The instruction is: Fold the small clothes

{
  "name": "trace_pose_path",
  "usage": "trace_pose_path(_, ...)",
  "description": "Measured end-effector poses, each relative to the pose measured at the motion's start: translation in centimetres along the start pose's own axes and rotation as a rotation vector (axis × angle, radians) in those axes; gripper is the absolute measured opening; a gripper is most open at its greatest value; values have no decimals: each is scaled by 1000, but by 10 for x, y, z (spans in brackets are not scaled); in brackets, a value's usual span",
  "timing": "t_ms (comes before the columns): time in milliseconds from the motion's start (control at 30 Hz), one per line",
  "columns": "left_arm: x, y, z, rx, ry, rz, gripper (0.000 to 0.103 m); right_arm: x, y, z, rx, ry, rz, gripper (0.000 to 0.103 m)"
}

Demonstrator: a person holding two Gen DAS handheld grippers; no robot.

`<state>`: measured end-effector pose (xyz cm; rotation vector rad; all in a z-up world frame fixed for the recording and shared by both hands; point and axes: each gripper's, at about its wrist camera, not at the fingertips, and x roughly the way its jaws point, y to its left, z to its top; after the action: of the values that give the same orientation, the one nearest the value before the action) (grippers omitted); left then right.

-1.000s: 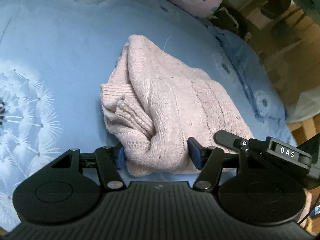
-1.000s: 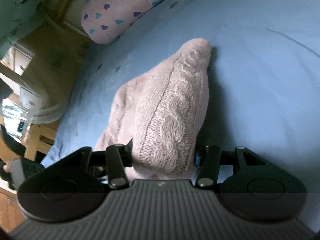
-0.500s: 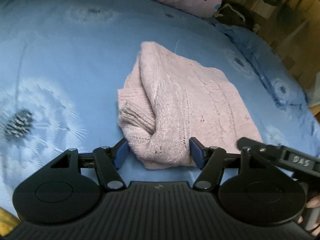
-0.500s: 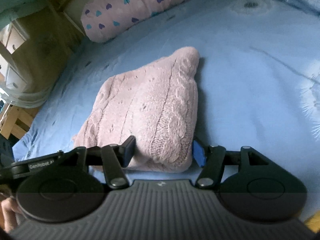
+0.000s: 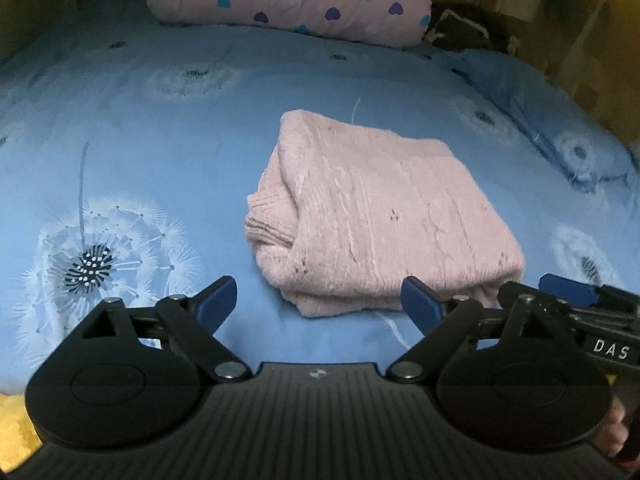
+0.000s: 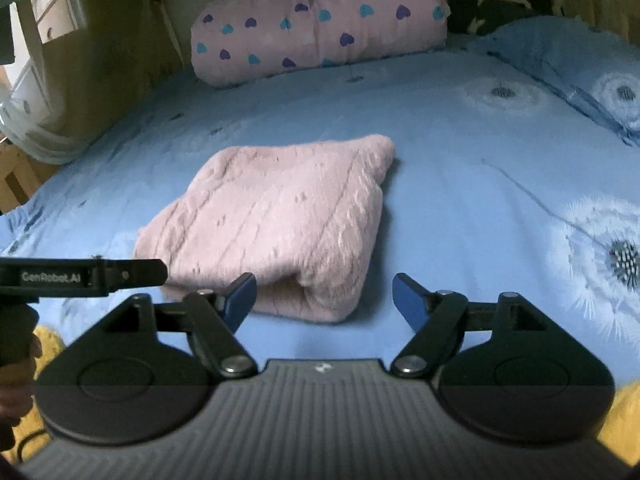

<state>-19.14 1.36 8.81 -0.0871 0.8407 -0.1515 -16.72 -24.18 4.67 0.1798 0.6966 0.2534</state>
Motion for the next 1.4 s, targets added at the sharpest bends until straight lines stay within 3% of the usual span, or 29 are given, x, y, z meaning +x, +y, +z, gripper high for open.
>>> trace_pose_path(500,45,-20,-32,66,115,124,96,8,0,-34,-102,34,-109,77)
trace_pose_path(700,52,-21,-33,72,109,141,103,15,1,-40,-114,50,-115,76)
trace_pose_path(1400,55,-27,-40,71,69,181,103,18,1,-43,-70,42,-127,79)
